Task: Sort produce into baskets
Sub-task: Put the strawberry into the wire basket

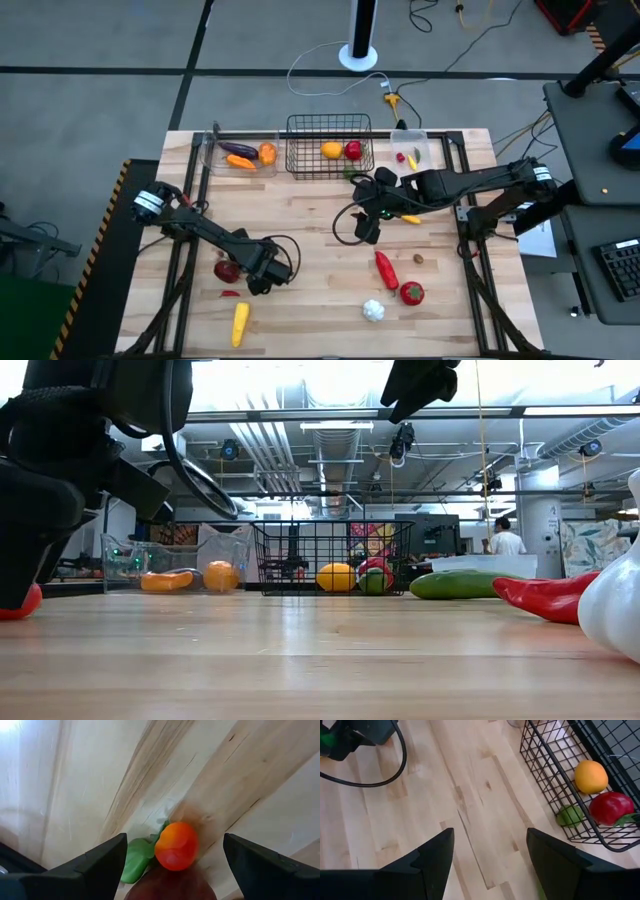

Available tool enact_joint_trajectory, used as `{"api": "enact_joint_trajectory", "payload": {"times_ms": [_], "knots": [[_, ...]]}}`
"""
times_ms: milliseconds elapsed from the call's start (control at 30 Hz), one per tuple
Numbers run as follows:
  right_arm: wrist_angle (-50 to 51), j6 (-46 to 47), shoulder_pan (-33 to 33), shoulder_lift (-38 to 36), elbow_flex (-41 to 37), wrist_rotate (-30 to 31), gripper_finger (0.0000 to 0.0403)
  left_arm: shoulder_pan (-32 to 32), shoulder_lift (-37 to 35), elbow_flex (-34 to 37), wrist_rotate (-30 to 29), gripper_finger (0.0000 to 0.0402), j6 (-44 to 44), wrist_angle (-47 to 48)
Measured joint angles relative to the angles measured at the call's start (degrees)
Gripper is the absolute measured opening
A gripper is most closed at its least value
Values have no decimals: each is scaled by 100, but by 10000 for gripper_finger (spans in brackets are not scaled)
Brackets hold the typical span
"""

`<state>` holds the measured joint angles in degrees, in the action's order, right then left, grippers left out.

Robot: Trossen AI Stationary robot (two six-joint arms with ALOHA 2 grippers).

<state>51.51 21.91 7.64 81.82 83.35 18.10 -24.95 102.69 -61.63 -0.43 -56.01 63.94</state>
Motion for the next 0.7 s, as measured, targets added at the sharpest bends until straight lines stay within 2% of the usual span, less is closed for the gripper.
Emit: {"api": "enact_joint_trajectory", "payload": {"times_ms": [133,400,700], "knots": [[0,0,0,0,0,1,242,-2,0,13,0,304,46,-10],[0,0,0,0,0,1,242,0,0,28,-29,263,87,-119],[2,0,0,2,0,1,242,-2,0,28,-56,259,87,-154]]}}
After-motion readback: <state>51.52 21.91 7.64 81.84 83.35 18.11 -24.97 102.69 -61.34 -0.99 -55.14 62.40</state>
